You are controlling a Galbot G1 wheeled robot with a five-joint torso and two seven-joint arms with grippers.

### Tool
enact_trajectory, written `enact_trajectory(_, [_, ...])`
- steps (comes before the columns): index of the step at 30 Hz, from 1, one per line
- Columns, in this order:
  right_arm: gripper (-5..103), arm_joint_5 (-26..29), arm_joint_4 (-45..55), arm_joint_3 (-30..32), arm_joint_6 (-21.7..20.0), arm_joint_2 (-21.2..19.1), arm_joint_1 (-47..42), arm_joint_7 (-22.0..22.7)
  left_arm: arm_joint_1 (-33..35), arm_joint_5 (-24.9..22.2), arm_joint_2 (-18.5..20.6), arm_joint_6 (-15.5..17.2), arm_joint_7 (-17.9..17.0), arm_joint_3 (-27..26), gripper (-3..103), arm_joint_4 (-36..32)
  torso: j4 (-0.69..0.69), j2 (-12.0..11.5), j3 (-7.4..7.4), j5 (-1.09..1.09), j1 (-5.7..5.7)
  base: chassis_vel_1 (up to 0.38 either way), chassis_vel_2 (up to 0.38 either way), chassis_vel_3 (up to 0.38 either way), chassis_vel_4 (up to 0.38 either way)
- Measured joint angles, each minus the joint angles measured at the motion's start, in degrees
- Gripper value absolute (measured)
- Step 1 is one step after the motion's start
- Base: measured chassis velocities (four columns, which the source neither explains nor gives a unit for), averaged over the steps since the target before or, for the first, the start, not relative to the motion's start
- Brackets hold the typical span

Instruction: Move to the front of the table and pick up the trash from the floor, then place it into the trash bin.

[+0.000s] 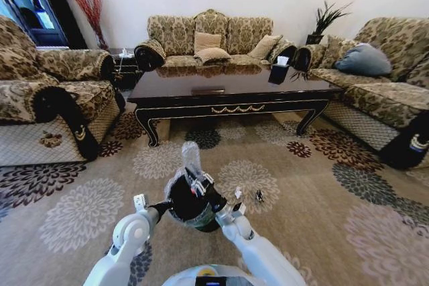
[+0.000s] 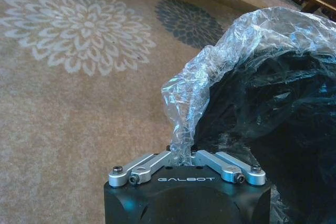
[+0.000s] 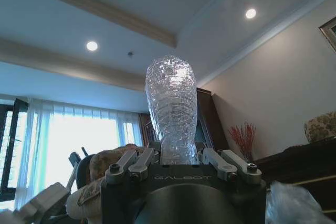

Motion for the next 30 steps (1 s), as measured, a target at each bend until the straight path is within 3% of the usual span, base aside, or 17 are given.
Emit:
enact_trajectory(4, [36, -0.38, -0.08, -0.01, 0.05, -0.20, -0.51, 0.13, 0.06, -0.08, -0.14, 0.05, -0.04, -0.64, 2, 0.01, 0.00, 0.00, 0.00, 0.00, 0.00, 0.000, 0.000, 0.000, 0.000])
enact_trajectory(6, [47, -0.40, 0.04, 0.04, 0.04, -0.34, -0.67, 0.25, 0.13, -0.11, -0.37, 0.05, -0.05, -0.75, 2, 0.10, 0.00, 0.00, 0.00, 0.00, 0.00, 0.000, 0.000, 0.000, 0.000])
enact_trajectory(10, [58, -0.33, 0.14, 0.32, 0.04, -0.65, -0.75, 0.40, 0.01, 0.03, -0.63, 0.06, -0.07, -0.74, 2, 0.48, 0.00, 0.00, 0.00, 0.00, 0.00, 0.000, 0.000, 0.000, 0.000])
enact_trajectory(14, [79, 0.08, 0.40, 0.64, 0.00, -1.05, -0.36, 0.48, -0.43, 0.08, -0.50, 0.06, -0.12, -0.97, 2, 0.69, 0.00, 0.00, 0.00, 0.00, 0.00, 0.000, 0.000, 0.000, 0.000])
enact_trajectory(16, [79, 0.17, 0.44, 0.68, -0.01, -1.11, -0.23, 0.48, -0.44, 0.09, -0.39, 0.06, -0.14, -1.08, 2, 0.69, 0.00, 0.00, 0.00, 0.00, 0.00, 0.000, 0.000, 0.000, 0.000])
enact_trajectory(19, [95, 0.38, 0.52, 0.71, -0.02, -1.25, 0.14, 0.48, -0.24, 0.11, -0.06, 0.06, -0.17, -1.51, 2, 0.69, 0.00, 0.00, 0.00, 0.00, 0.00, 0.000, 0.000, 0.000, 0.000])
enact_trajectory(25, [100, 1.27, -0.01, 1.82, -0.51, -0.82, 0.81, 2.41, 0.66, 0.11, 0.19, 0.06, -0.12, -3.49, 2, -0.06, 0.00, 0.00, 0.00, 0.00, 0.00, 0.000, 0.000, 0.000, 0.000])
enact_trajectory(27, [100, 2.87, -1.05, 3.09, -1.41, -0.18, 1.67, 7.23, 1.15, 0.25, 0.39, 0.06, -0.02, -6.04, 2, -0.20, 0.00, 0.00, 0.00, 0.00, 0.00, 0.000, 0.000, 0.000, 0.000])
enact_trajectory(30, [100, 3.74, -1.91, 3.73, -1.97, 0.12, 2.29, 10.50, 1.37, 0.48, 0.54, 0.06, 0.00, -7.65, 2, -0.20, 0.01, 0.00, 0.00, 0.00, 0.00, 0.000, 0.000, 0.000, 0.000])
